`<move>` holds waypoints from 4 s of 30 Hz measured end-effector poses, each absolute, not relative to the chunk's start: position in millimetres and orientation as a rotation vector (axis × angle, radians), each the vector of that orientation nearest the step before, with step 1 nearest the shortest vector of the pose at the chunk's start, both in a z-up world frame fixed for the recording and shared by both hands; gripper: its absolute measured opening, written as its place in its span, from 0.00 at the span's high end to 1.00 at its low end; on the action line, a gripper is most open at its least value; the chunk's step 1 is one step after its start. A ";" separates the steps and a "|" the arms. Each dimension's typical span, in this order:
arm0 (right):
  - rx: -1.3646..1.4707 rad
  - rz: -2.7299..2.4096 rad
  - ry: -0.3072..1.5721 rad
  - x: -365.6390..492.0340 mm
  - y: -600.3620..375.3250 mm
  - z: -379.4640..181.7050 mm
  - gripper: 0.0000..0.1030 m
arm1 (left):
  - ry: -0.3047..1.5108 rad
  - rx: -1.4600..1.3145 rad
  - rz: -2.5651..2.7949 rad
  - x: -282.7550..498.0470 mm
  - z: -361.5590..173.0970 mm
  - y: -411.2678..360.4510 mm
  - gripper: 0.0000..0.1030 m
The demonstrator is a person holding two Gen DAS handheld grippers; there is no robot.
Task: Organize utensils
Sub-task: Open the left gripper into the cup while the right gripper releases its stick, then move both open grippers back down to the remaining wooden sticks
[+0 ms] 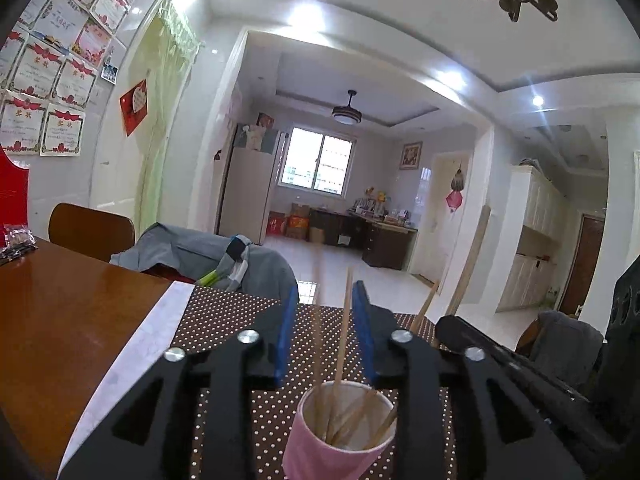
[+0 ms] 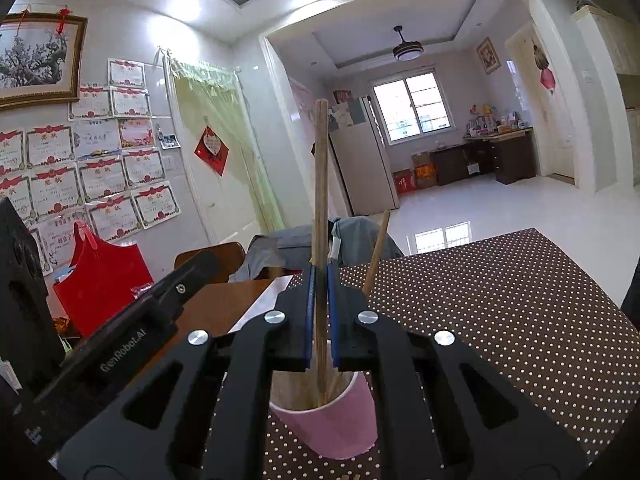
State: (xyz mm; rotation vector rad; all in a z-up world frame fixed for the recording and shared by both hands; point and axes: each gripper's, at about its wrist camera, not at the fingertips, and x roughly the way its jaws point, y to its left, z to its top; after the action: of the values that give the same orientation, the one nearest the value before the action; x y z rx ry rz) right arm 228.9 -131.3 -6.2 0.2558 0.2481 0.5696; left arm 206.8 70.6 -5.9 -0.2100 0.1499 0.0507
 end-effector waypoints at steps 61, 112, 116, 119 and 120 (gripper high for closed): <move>0.102 0.459 0.776 130.2 -212.2 -106.8 0.41 | 1.042 0.077 -0.174 132.1 -133.6 -12.5 0.49; -0.364 0.520 1.245 197.9 -134.0 -125.4 0.53 | 1.331 0.131 -0.146 196.7 -139.4 38.4 0.47; -0.371 0.551 1.309 209.9 -123.5 -119.1 0.75 | 1.359 0.168 -0.191 205.5 -136.2 28.5 0.62; -0.370 0.570 1.352 216.2 -116.9 -118.4 0.84 | 1.367 0.167 -0.214 209.9 -134.8 20.3 0.76; -0.367 0.572 1.357 218.0 -116.6 -118.4 0.86 | 1.365 0.160 -0.219 210.8 -134.2 18.2 0.84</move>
State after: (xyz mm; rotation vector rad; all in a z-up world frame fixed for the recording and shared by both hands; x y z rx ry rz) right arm 218.0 -116.6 -118.4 -0.3671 1.3565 0.5716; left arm 210.8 18.2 -134.2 0.1604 1.3655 -0.2186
